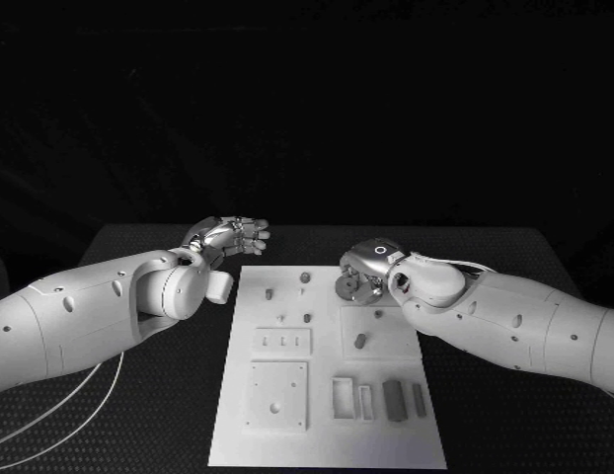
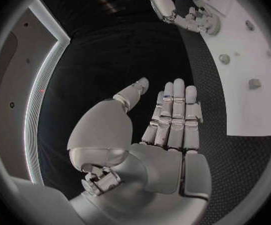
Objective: Assemble the parts on the task board
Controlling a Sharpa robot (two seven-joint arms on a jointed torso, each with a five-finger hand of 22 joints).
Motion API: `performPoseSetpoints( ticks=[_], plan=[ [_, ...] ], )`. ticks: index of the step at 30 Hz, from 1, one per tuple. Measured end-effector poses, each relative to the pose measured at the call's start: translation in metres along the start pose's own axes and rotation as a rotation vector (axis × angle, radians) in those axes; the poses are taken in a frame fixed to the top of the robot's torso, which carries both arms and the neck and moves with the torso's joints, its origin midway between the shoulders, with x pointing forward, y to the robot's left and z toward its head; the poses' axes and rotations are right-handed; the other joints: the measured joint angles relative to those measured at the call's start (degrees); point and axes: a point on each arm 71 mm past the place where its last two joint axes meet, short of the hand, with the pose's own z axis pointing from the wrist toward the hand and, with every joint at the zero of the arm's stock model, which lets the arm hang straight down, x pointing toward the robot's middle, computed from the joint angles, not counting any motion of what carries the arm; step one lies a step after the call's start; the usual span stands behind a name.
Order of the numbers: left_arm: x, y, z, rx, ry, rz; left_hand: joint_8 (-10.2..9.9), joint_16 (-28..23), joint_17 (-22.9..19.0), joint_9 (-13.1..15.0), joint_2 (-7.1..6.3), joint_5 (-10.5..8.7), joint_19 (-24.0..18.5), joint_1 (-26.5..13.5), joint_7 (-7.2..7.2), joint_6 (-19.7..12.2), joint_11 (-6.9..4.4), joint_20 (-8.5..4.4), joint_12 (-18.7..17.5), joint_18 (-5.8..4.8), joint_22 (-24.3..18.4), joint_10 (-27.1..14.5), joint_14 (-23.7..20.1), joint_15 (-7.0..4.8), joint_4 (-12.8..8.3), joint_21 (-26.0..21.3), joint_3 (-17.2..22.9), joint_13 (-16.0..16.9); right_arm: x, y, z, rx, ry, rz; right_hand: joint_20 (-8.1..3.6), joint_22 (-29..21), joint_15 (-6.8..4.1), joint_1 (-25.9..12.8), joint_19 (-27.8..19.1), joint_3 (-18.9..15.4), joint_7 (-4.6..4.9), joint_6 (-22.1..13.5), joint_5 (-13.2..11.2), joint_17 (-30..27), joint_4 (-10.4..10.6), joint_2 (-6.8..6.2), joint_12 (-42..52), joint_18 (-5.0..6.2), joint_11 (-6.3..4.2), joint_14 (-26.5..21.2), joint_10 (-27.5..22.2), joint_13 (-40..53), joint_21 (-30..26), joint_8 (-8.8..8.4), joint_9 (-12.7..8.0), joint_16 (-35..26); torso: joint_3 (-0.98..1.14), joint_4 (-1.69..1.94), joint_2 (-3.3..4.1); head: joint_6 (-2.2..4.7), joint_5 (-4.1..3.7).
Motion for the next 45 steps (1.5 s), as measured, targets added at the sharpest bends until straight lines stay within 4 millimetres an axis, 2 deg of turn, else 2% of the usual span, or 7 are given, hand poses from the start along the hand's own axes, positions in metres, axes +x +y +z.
performPoseSetpoints(
  ticks=[17, 20, 21, 22, 24, 35, 45],
  plan=[
    [0.001, 0.000, 0.000, 0.000, 0.001, 0.000, 0.00, 0.00, 0.04, 0.00, 0.00, 0.00, 0.00, 0.00, 0.00, 0.00, 0.00, 0.00, 0.00, -0.03, -0.01, 0.00, 0.00, 0.00, 0.00, 0.00, 0.00, 0.00, -0.014, 0.034, 0.010, -0.056, -0.091, 0.006, -0.18, -0.02, -0.61, 0.26, 0.38, 0.40, -0.08, 0.28, 0.05, 0.04, -0.39, -0.34, 0.00, 0.15, -0.65, 0.61, 0.80, 0.04, 0.00, 0.00, 0.00, -0.01, -0.04, 0.04, 0.02, 0.10, 0.67],
    [0.001, 0.000, 0.001, 0.000, 0.001, 0.000, 0.00, 0.00, 0.04, 0.00, 0.00, 0.00, 0.00, 0.00, 0.00, 0.00, 0.00, 0.00, -0.05, -0.03, -0.01, 0.00, 0.01, -0.01, 0.00, 0.00, 0.00, 0.00, -0.016, 0.039, 0.013, -0.062, -0.104, 0.004, -0.18, -0.04, -1.14, 0.26, 0.38, 0.40, -0.08, 0.29, 0.05, 0.04, -0.39, -0.34, 0.00, 1.17, -1.81, 1.14, 1.99, 0.07, 0.00, 0.00, 0.00, -0.01, -0.07, 0.04, 0.02, 0.16, 0.75],
    [0.001, 0.000, 0.001, 0.000, 0.001, 0.001, 0.00, 0.00, 0.04, 0.00, 0.00, 0.00, 0.00, 0.00, 0.00, 0.00, 0.00, 0.00, -0.20, -0.04, -0.01, 0.00, 0.01, 0.00, 0.00, 0.00, 0.00, 0.00, -0.017, 0.041, 0.015, -0.064, -0.108, 0.004, -0.18, -0.05, -2.03, 0.69, 0.38, 1.68, -1.18, 3.18, 0.96, 0.04, 0.32, 0.17, 0.35, 3.08, -2.54, 0.99, 4.77, 4.94, -0.02, 2.21, 2.62, 0.00, -0.06, 0.04, 0.02, 0.18, 0.79],
    [0.001, 0.000, 0.001, 0.000, 0.001, 0.001, 0.00, 0.00, 0.04, 0.00, 0.00, 0.00, 0.00, 0.00, 0.00, 0.00, 0.00, 0.00, -0.20, -0.04, -0.01, 0.00, 0.01, -0.01, 0.00, 0.00, 0.00, 0.00, -0.018, 0.045, 0.017, -0.069, -0.113, 0.004, -0.19, -0.04, -2.11, 0.80, 0.38, 2.06, -2.12, 4.96, 0.84, 0.04, 0.64, 0.27, 0.31, 3.43, -2.73, 0.91, 5.06, 6.80, -0.01, 2.80, 3.69, 0.00, -0.06, 0.04, 0.02, 0.20, 0.80],
    [0.002, 0.000, 0.001, 0.000, 0.001, 0.001, 0.00, 0.00, 0.04, 0.00, 0.00, 0.00, 0.00, 0.00, 0.00, 0.00, 0.00, 0.00, -0.20, -0.05, 0.00, 0.00, 0.01, -0.01, 0.00, 0.00, 0.00, 0.00, -0.019, 0.050, 0.019, -0.077, -0.120, 0.004, -0.18, -0.04, -1.84, 0.82, 0.38, 2.08, -2.48, 5.46, 0.41, 0.04, 0.66, 0.29, -0.01, 3.45, -2.92, 0.92, 4.87, 7.22, -0.01, 2.60, 3.75, 0.00, -0.06, 0.08, 0.02, 0.23, 0.81],
    [0.004, 0.000, 0.003, 0.001, 0.004, 0.001, 0.00, 0.00, 0.09, 0.00, 0.00, 0.00, 0.00, 0.00, 0.00, 0.00, 0.00, 0.00, -0.19, -0.06, 0.03, 0.00, 0.01, -0.01, -0.13, 0.00, 0.13, 0.00, -0.020, 0.069, 0.028, -0.103, -0.135, 0.004, -0.18, -0.04, -1.76, 0.71, 0.37, 2.07, -2.49, 5.46, 0.41, 0.04, 0.66, -0.19, -0.01, 3.44, -2.91, 0.97, 4.88, 7.31, -0.01, 2.60, 3.75, 0.00, -0.10, 0.32, 0.05, 0.18, 0.76],
    [0.003, 0.000, 0.002, 0.001, 0.001, 0.001, 0.00, 0.00, 0.08, 0.00, 0.00, 0.00, 0.00, 0.00, 0.00, 0.00, 0.00, 0.00, -0.19, -0.08, 0.02, 0.00, 0.01, -0.01, -0.13, 0.01, 0.13, 0.00, -0.016, 0.059, 0.025, -0.083, -0.128, -0.005, -0.37, -0.04, -1.76, 0.71, 0.57, 2.07, -2.48, 5.45, 0.41, 0.03, 0.66, -0.19, -0.01, 3.25, -2.91, 0.97, 4.88, 7.39, -0.02, 2.60, 3.79, 0.00, -0.10, 0.16, 0.08, 0.16, 0.91]
  ],
)
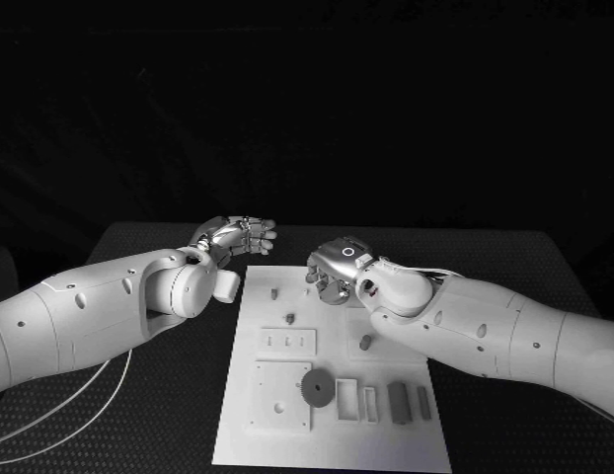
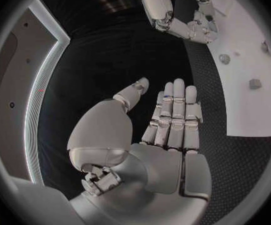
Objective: Assemble the parts on the task board
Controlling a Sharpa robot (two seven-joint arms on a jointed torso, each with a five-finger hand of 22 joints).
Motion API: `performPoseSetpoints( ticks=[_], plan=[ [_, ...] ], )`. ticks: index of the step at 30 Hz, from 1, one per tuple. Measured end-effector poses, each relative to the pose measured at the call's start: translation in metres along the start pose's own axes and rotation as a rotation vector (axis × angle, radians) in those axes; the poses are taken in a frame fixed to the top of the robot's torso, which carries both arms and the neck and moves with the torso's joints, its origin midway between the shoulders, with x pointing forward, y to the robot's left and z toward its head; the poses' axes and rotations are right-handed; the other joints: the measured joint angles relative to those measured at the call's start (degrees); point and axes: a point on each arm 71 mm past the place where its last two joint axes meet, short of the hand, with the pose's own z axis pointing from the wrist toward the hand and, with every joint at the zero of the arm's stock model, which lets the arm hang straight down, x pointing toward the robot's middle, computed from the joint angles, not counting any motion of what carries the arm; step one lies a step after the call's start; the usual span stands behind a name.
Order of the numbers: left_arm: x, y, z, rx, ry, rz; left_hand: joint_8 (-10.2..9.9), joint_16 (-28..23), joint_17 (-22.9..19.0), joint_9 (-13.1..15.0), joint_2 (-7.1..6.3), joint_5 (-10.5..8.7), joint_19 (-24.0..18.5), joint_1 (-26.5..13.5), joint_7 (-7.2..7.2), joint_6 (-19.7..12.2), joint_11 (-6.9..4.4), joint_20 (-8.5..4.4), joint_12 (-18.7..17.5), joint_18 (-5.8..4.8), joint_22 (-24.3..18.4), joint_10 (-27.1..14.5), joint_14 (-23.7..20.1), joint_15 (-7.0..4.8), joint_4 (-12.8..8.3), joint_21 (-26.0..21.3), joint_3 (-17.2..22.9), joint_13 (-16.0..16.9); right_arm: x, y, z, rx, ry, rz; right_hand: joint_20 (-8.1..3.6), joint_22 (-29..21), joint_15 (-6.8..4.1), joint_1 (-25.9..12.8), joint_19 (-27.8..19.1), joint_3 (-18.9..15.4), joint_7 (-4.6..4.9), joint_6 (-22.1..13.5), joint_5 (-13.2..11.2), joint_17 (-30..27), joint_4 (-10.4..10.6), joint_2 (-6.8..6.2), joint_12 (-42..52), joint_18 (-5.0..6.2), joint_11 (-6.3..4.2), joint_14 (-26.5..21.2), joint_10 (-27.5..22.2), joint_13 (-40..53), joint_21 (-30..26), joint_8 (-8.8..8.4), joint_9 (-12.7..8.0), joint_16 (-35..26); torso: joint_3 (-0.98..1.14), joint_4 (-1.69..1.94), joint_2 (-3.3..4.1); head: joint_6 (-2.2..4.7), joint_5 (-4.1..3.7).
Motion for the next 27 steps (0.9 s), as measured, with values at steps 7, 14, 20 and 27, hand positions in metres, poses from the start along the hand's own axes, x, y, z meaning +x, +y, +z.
performPoseSetpoints(
  ticks=[7, 14, 20, 27],
  plan=[
    [-0.001, 0.000, 0.000, 0.000, -0.001, 0.000, 0.00, 0.00, 0.01, 0.00, 0.00, 0.00, 0.00, 0.00, 0.00, 0.00, 0.00, 0.00, 0.00, 0.00, 0.00, 0.00, 0.00, 0.00, 0.00, 0.20, 0.00, 0.00, -0.001, 0.001, -0.004, -0.006, -0.003, 0.006, 0.00, 0.00, 0.00, 0.00, 0.00, 0.00, 0.00, -0.01, 0.00, 0.00, 0.00, 0.00, 0.00, -0.08, 0.00, 0.00, 0.00, 0.00, 0.00, 0.00, 0.05, 0.00, 0.14, -0.08, 0.00, -0.02, 0.16],
    [-0.003, 0.000, -0.001, 0.001, -0.007, 0.002, 0.00, 0.00, 0.05, 0.00, 0.00, 0.00, 0.00, 0.00, 0.00, 0.00, 0.00, 0.00, 0.00, -0.02, -0.01, 0.00, 0.00, 0.00, 0.00, 0.20, 0.00, 0.00, -0.002, -0.003, -0.010, -0.005, -0.002, 0.014, 0.00, -0.01, 0.00, 0.00, 0.00, 0.00, 0.01, -0.01, 0.00, 0.00, 0.00, 0.00, 0.00, -0.12, 0.00, 0.01, 0.00, 0.05, 0.32, 0.00, 0.05, 0.00, 0.21, -0.16, 0.00, 0.06, 0.18],
    [-0.005, 0.000, -0.001, 0.001, -0.010, 0.003, 0.00, 0.00, 0.05, 0.00, 0.00, 0.00, 0.00, 0.00, 0.00, 0.00, 0.00, 0.00, 0.01, -0.04, -0.01, 0.00, 0.00, 0.00, 0.00, 0.20, 0.00, 0.00, -0.002, -0.004, -0.014, -0.005, -0.001, 0.020, 0.00, -0.01, 0.00, 0.00, 0.00, 0.00, 0.01, -0.02, 0.00, 0.00, 0.00, 0.00, 0.00, -0.14, 0.00, 0.01, 0.00, 0.07, 0.32, 0.00, 0.07, 0.00, 0.20, -0.17, -0.01, 0.24, 0.12],
    [-0.007, 0.000, -0.001, 0.001, -0.016, 0.004, 0.00, 0.00, 0.04, 0.00, 0.00, 0.00, 0.00, 0.00, 0.00, 0.00, 0.00, 0.00, 0.01, 0.50, -0.02, 0.00, 0.00, 0.00, -0.09, 0.20, 0.08, 0.00, -0.005, -0.002, -0.019, -0.015, -0.005, 0.035, 0.01, -0.01, 0.00, -0.06, -0.01, 0.00, -0.19, -0.23, 0.00, 0.00, 0.00, -0.38, -0.22, -0.16, 0.00, 0.01, 0.00, 0.16, 0.32, -0.22, 0.10, 0.00, 0.18, -0.10, -0.01, 0.43, -0.04]
  ],
)
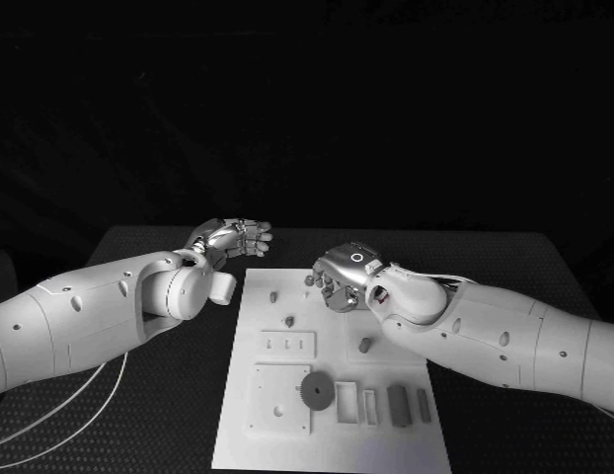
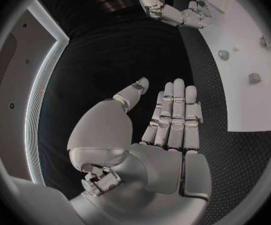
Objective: Assemble the parts on the task board
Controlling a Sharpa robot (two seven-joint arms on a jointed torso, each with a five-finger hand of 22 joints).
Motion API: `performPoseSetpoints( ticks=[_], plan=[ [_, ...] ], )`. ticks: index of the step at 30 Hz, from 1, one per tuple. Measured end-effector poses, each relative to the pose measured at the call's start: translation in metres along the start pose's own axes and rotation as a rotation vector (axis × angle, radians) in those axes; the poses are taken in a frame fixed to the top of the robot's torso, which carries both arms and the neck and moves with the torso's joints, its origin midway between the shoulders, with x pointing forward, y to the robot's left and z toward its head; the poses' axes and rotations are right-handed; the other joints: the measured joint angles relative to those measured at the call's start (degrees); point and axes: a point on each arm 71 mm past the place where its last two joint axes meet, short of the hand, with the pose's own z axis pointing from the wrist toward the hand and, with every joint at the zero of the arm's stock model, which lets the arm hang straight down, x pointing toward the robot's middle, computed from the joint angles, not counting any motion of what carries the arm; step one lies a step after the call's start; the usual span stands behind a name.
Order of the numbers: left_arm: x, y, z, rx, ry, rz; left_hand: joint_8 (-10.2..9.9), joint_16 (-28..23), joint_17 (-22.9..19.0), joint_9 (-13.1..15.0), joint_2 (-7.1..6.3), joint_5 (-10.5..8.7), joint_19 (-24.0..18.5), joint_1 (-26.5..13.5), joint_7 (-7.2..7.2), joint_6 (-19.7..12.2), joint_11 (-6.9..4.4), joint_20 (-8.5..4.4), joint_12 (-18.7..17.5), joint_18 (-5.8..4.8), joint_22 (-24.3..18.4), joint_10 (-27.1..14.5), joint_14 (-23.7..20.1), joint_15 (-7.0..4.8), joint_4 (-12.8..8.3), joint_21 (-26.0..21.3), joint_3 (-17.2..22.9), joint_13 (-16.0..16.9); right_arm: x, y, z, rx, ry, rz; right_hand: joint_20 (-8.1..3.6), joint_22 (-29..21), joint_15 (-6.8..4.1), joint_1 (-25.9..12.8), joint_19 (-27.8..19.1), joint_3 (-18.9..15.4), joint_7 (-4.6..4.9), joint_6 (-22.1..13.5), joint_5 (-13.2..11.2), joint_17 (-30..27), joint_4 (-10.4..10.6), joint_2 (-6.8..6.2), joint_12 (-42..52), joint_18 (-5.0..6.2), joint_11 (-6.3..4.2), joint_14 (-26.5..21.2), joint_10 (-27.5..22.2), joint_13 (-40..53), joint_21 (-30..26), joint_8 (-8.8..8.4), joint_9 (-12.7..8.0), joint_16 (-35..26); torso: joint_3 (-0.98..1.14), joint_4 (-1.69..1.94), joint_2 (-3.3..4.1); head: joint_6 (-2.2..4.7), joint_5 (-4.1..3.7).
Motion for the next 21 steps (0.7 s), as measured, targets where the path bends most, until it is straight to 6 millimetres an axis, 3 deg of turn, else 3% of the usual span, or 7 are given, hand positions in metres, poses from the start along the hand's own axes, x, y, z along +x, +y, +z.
performPoseSetpoints(
  ticks=[7, 10, 14, 18, 20, 21],
  plan=[
    [-0.002, 0.000, 0.000, 0.001, -0.006, 0.001, 0.00, 0.00, 0.05, 0.00, 0.00, 0.00, 0.00, 0.00, 0.00, 0.00, 0.00, 0.00, 0.00, 0.01, 0.00, 0.00, 0.00, 0.00, -0.06, 0.00, 0.06, 0.00, -0.004, -0.001, -0.006, -0.003, -0.008, 0.018, 0.00, 0.00, 0.20, -0.08, 0.00, 0.16, 0.11, -0.52, 0.00, 0.00, 0.16, -0.74, -0.57, -0.08, 0.24, 0.20, -0.65, 0.05, 0.00, -0.30, 0.06, 0.00, -0.05, -0.01, -0.01, 0.13, -0.10],
    [-0.004, 0.000, 0.001, 0.001, -0.011, 0.003, 0.00, -0.03, 0.05, 0.00, 0.00, 0.00, 0.00, 0.00, 0.00, 0.00, 0.00, 0.00, 0.00, 0.01, -0.01, 0.00, 0.00, 0.00, -0.06, 0.00, 0.06, 0.00, -0.006, -0.002, -0.010, -0.003, -0.011, 0.032, 0.00, 0.00, 0.20, -0.28, 0.00, 0.10, 0.55, -1.65, 0.00, 0.00, 0.22, -1.29, -0.90, -0.18, 0.44, 0.20, -1.27, 0.12, 0.00, -1.04, 0.03, 0.00, -0.07, -0.03, -0.04, 0.24, -0.12],
    [-0.007, 0.000, 0.002, 0.001, -0.018, 0.005, 0.00, -0.23, 0.05, 0.00, 0.00, 0.00, 0.00, 0.00, 0.00, 0.00, 0.00, 0.00, 0.00, 0.00, -0.01, 0.00, 0.00, 0.00, -0.06, 0.00, 0.06, 0.00, -0.008, -0.001, -0.015, -0.010, -0.011, 0.060, -0.22, 0.08, 0.40, -0.18, 0.22, -0.68, 1.89, -4.75, 0.00, 0.00, 0.31, -2.42, -1.02, -0.39, 0.53, 0.43, -1.38, 0.45, 0.03, -2.86, -0.53, 0.00, -0.07, -0.05, -0.10, 0.29, -0.16],
    [-0.009, 0.000, 0.003, 0.001, -0.026, 0.008, 0.00, -0.23, 0.05, 0.00, 0.00, 0.00, 0.00, 0.00, 0.00, 0.00, 0.00, 0.00, 0.00, -0.01, -0.01, 0.00, 0.00, 0.00, -0.06, 0.00, 0.06, 0.00, -0.010, 0.002, -0.021, -0.026, -0.008, 0.100, -0.22, 0.35, 1.28, -1.60, 0.22, -3.78, 3.09, -8.11, 0.00, 0.14, -0.02, -3.83, -2.75, -0.86, 1.26, 0.35, -3.57, 0.25, 0.33, -4.59, -1.32, 0.31, -0.07, -0.09, -0.19, 0.30, -0.04],
    [-0.011, 0.001, 0.004, 0.002, -0.031, 0.009, 0.00, -0.23, 0.05, 0.00, 0.00, 0.00, 0.00, 0.00, 0.00, 0.00, 0.00, 0.00, 0.00, -0.01, -0.01, 0.00, 0.00, 0.00, -0.06, 0.00, 0.06, 0.00, -0.011, 0.004, -0.026, -0.035, -0.005, 0.124, -0.22, 0.47, 1.53, -2.23, 0.22, -5.88, 3.16, -9.14, 0.00, 0.29, -0.26, -4.46, -3.62, -0.95, 1.59, 0.10, -4.91, -0.11, 0.44, -4.94, -1.51, 0.31, -0.07, -0.13, -0.25, 0.30, 0.04],
    [-0.012, 0.001, 0.004, 0.002, -0.034, 0.010, 0.00, -0.23, 0.05, 0.00, 0.00, 0.00, 0.00, 0.00, 0.00, 0.00, 0.00, 0.00, 0.00, -0.01, -0.01, 0.00, 0.00, 0.00, -0.06, 0.00, 0.06, 0.00, -0.012, 0.003, -0.028, -0.038, -0.004, 0.134, -0.10, 0.66, 1.98, -2.57, 0.07, -7.79, 2.75, -10.19, 0.00, 0.52, -0.40, -4.80, -4.57, -1.26, 2.10, -0.29, -6.42, -0.50, 0.69, -5.41, -1.67, 0.79, -0.07, -0.16, -0.29, 0.29, 0.08]
  ],
)
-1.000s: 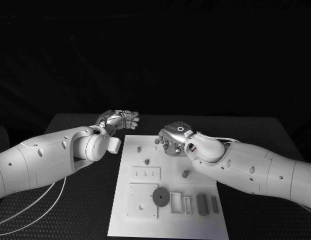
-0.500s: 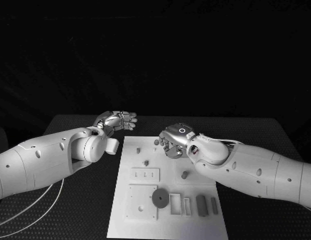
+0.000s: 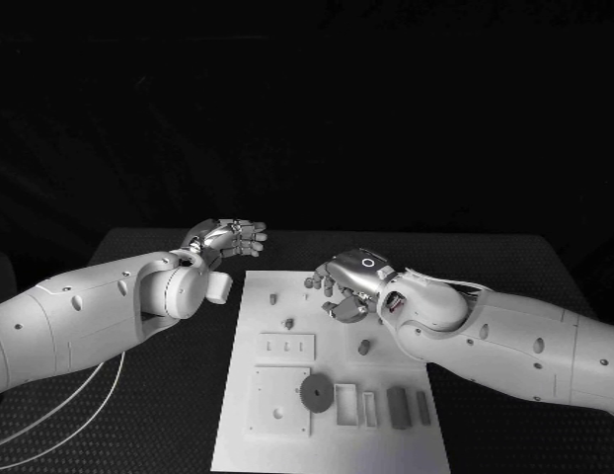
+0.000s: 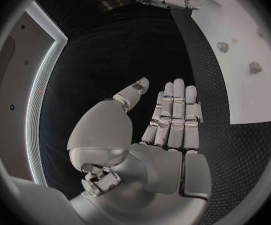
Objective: Assemble the parts on the task board
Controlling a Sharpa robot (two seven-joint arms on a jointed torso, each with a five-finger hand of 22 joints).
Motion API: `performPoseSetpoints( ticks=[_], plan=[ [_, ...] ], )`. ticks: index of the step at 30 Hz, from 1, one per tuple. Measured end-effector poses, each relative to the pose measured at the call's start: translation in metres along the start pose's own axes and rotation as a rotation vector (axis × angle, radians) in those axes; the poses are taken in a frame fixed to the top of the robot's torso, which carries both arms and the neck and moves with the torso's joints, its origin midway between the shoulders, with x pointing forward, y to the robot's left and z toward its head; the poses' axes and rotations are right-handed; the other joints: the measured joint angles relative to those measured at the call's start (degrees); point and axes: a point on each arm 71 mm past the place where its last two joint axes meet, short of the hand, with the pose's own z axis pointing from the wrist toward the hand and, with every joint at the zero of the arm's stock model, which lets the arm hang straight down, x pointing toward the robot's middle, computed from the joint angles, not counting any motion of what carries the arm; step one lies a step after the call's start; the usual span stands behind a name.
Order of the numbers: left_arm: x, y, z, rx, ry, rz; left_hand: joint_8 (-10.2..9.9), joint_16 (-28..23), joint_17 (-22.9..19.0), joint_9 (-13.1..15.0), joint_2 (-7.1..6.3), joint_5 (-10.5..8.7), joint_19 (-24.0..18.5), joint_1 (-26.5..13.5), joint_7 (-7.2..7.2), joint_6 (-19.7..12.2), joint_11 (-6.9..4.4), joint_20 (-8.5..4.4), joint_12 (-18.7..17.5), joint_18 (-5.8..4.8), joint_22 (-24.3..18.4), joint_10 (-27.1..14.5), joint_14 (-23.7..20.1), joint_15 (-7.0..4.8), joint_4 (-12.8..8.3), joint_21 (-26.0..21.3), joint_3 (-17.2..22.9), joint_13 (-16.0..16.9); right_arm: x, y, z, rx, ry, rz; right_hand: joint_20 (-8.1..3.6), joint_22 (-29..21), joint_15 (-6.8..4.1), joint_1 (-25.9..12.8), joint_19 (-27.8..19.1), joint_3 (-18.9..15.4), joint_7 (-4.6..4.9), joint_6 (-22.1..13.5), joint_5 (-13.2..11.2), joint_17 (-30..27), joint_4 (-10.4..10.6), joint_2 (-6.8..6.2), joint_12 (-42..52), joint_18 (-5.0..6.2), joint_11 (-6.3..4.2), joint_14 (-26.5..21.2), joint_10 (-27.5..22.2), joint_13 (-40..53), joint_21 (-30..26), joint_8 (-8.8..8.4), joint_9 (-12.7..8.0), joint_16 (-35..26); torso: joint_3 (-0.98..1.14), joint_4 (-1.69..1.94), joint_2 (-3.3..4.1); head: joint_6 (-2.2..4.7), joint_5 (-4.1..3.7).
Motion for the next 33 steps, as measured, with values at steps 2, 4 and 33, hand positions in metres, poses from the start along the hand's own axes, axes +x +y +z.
performPoseSetpoints(
  ticks=[2, 4, 33],
  plan=[
    [-0.002, 0.000, 0.001, 0.000, -0.006, 0.002, 0.00, 0.00, 0.00, 0.00, 0.00, 0.00, 0.00, 0.00, 0.00, 0.00, 0.00, 0.00, 0.00, 0.00, 0.00, 0.00, 0.00, 0.00, 0.00, 0.00, 0.00, 0.01, -0.002, -0.001, -0.006, -0.006, 0.005, 0.022, 0.18, 0.27, 0.88, -0.68, -0.83, -2.77, -0.77, -1.43, 0.00, 0.34, -0.14, -0.45, -1.31, -0.42, 0.83, -0.53, -2.35, -0.74, 0.08, -0.62, -0.20, 0.37, 0.00, -0.10, -0.10, -0.03, 0.08],
    [-0.003, 0.001, 0.002, 0.000, -0.010, 0.003, 0.00, 0.00, 0.00, 0.00, 0.00, 0.00, 0.00, 0.00, 0.00, 0.00, 0.00, 0.00, 0.00, -0.01, 0.00, 0.00, 0.00, 0.00, 0.00, 0.00, 0.00, 0.05, -0.004, -0.001, -0.011, -0.010, 0.011, 0.039, 0.43, 0.37, 1.75, -1.81, -1.68, -5.96, -1.14, -2.51, 0.00, 0.69, -0.18, -0.39, -1.71, -0.41, 1.72, -1.41, -5.24, -1.79, 0.12, -0.83, -0.24, 0.86, 0.00, -0.20, -0.21, -0.06, 0.15],
    [-0.025, 0.032, 0.008, -0.043, -0.087, 0.020, 0.00, 0.00, 0.04, 0.00, 0.00, 0.00, 0.00, 0.00, 0.00, 0.00, 0.00, 0.00, 0.00, -0.32, 0.03, 0.00, 0.00, 0.00, 0.00, 0.00, 0.00, 0.04, 0.038, 0.065, -0.065, -0.208, 0.208, 0.168, -0.03, 0.37, 2.26, -0.91, -1.99, -13.49, 0.43, -0.53, 0.00, 2.58, 0.00, 1.24, -0.96, -0.42, 1.88, -2.94, -5.38, -5.43, 1.97, 0.98, 0.11, 6.84, 0.49, -2.13, -3.35, -2.70, 2.76]
  ],
)
